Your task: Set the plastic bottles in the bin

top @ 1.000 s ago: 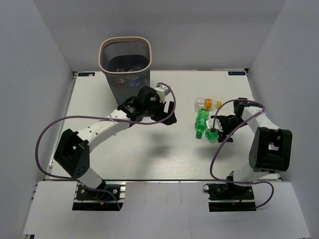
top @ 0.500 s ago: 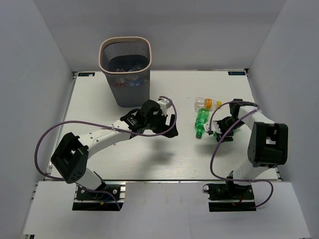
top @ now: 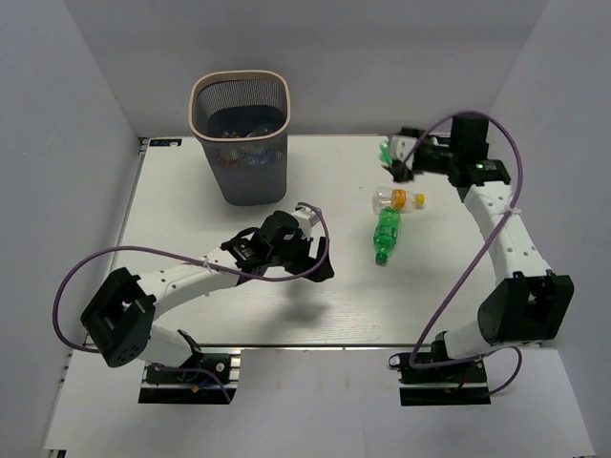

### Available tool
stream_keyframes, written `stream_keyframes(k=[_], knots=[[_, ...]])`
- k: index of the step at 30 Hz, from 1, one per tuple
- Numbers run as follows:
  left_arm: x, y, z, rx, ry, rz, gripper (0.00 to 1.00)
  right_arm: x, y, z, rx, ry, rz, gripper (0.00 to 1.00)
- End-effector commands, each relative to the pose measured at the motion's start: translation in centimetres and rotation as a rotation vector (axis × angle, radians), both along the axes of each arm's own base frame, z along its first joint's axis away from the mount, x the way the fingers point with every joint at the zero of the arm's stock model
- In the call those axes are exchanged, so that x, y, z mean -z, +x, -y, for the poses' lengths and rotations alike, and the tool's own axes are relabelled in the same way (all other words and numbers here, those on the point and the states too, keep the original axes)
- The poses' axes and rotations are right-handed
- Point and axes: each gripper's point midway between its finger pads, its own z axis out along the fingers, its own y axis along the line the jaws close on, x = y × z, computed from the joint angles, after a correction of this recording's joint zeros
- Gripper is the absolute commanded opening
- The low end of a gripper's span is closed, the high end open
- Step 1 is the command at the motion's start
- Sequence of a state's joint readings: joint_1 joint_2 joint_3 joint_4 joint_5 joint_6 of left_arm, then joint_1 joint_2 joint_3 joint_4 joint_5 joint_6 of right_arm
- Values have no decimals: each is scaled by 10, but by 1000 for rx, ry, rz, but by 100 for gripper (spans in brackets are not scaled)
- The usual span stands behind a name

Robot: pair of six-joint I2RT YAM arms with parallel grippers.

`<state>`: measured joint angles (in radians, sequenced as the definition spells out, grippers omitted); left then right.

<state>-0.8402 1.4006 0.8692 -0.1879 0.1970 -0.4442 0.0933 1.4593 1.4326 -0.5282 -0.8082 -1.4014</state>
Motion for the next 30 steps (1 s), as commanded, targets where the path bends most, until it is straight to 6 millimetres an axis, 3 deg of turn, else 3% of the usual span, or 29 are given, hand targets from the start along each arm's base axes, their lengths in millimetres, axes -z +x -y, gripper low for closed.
stream_keyframes(k=[1,2,3,4,5,6,7,9,10,11,13,15,18,23,25,27,28,29,30], knots=[[-20,-1,8,5,-64,47,100,-118,15,-77,-156,486,102,13],[-16,-1,8,6,-57,41,100,-135,14,-87,-164,570,32,13],[-16,-1,8,6,-57,41,100,-176,9,-99,-184,681,81,12],[-16,-1,8,6,-57,41,100,-201,10,-111,-231,730,139,12],[-16,-4,10,15,-57,40,100,-203,18,-121,-254,778,107,12],[-16,-3,9,7,-53,44,100,-237,18,-128,-287,848,123,12],[-16,-3,10,1,-57,37,100,-253,5,-141,-353,883,154,12],[-12,-6,9,-6,-51,27,100,-235,35,-163,-350,960,11,12],[-11,-8,7,-6,-50,26,100,-284,10,-170,-423,1008,89,13],[-5,-14,6,-3,-43,9,100,-257,38,-186,-380,1022,-15,13],[-5,-14,4,-18,-43,7,100,-284,17,-203,-446,1062,25,15],[-3,-21,1,-14,-46,-1,100,-275,23,-216,-451,1078,5,17],[-2,-26,1,-12,-49,-11,100,-260,16,-245,-477,1096,-51,17],[4,-29,2,-4,-26,-29,100,-239,22,-266,-467,1122,-121,18],[-3,-26,6,-3,-40,-18,100,-226,27,-278,-450,1133,-166,25],[-1,-21,7,-22,-27,-10,100,-220,42,-280,-384,1167,-205,39],[-6,-23,10,-13,-32,-7,100,-211,51,-282,-358,1166,-229,49],[-6,-17,11,-32,-25,6,100,-205,58,-285,-333,1175,-249,67],[-10,-15,13,-32,-26,7,100,-205,64,-283,-305,1189,-269,77]])
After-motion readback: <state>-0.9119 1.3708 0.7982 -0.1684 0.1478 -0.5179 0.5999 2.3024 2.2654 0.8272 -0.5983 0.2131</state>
